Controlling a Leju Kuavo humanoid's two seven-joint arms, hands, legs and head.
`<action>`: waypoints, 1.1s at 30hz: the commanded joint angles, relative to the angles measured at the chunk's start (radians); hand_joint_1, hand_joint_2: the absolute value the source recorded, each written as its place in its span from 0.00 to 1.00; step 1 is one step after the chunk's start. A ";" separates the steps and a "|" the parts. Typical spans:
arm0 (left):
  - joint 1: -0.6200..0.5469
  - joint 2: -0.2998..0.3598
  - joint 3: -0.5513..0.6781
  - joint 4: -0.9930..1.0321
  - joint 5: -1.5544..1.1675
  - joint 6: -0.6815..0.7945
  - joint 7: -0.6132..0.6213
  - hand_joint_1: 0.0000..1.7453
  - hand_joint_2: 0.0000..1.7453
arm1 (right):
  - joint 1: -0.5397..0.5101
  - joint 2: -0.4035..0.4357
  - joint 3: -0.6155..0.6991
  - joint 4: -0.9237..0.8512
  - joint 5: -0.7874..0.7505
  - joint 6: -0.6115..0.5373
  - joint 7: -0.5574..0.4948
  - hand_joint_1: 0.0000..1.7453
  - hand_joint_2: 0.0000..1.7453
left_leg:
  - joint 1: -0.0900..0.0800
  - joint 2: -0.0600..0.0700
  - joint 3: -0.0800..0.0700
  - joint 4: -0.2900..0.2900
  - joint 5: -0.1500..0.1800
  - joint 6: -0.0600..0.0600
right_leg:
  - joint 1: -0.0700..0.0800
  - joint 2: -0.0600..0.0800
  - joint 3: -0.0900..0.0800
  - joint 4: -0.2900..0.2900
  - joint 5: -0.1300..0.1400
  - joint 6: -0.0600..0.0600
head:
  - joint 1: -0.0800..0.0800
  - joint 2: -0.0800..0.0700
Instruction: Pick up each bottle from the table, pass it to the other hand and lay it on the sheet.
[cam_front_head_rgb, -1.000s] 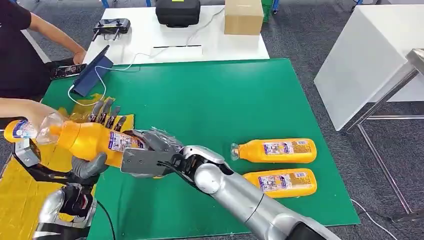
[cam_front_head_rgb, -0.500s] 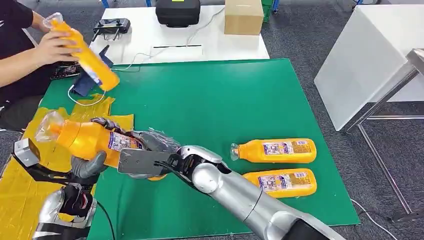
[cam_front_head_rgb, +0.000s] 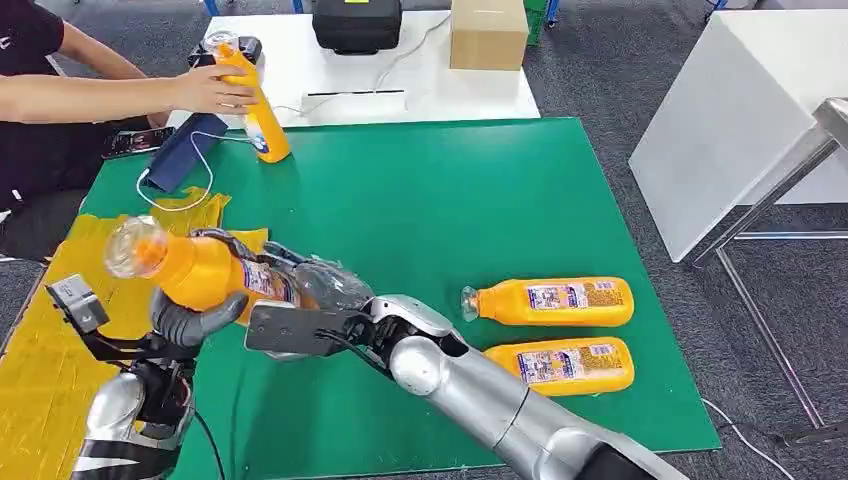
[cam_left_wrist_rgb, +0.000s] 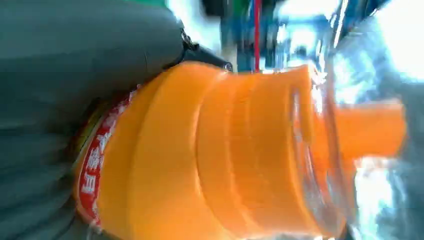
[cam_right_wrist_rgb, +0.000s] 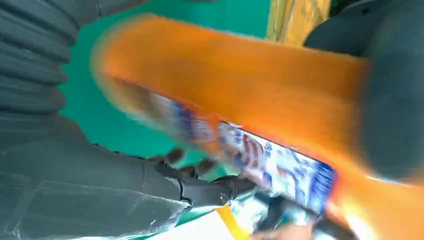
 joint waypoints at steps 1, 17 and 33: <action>-0.059 -0.028 0.077 0.013 -0.087 0.029 -0.013 1.00 1.00 | 0.006 -0.093 -0.076 -0.100 0.017 0.001 0.006 0.00 0.00 | 0.000 -0.002 0.003 0.000 -0.001 0.000 | 0.001 -0.003 0.003 0.000 -0.001 0.000 | 0.000 0.000; 0.073 0.094 0.153 0.061 -1.178 0.490 -0.024 1.00 1.00 | 0.220 -0.454 -0.284 -0.565 0.103 0.043 -0.001 0.00 1.00 | 0.000 -0.002 0.003 -0.002 -0.001 0.000 | 0.000 -0.003 0.004 -0.002 -0.001 0.001 | 0.000 0.000; 0.050 0.248 0.016 0.401 -1.351 0.448 0.034 1.00 1.00 | 0.502 -0.777 -0.471 -0.806 0.111 0.108 -0.040 0.00 1.00 | -0.001 -0.004 0.005 -0.001 -0.003 0.000 | -0.001 -0.006 0.006 -0.002 -0.003 0.000 | 0.000 0.000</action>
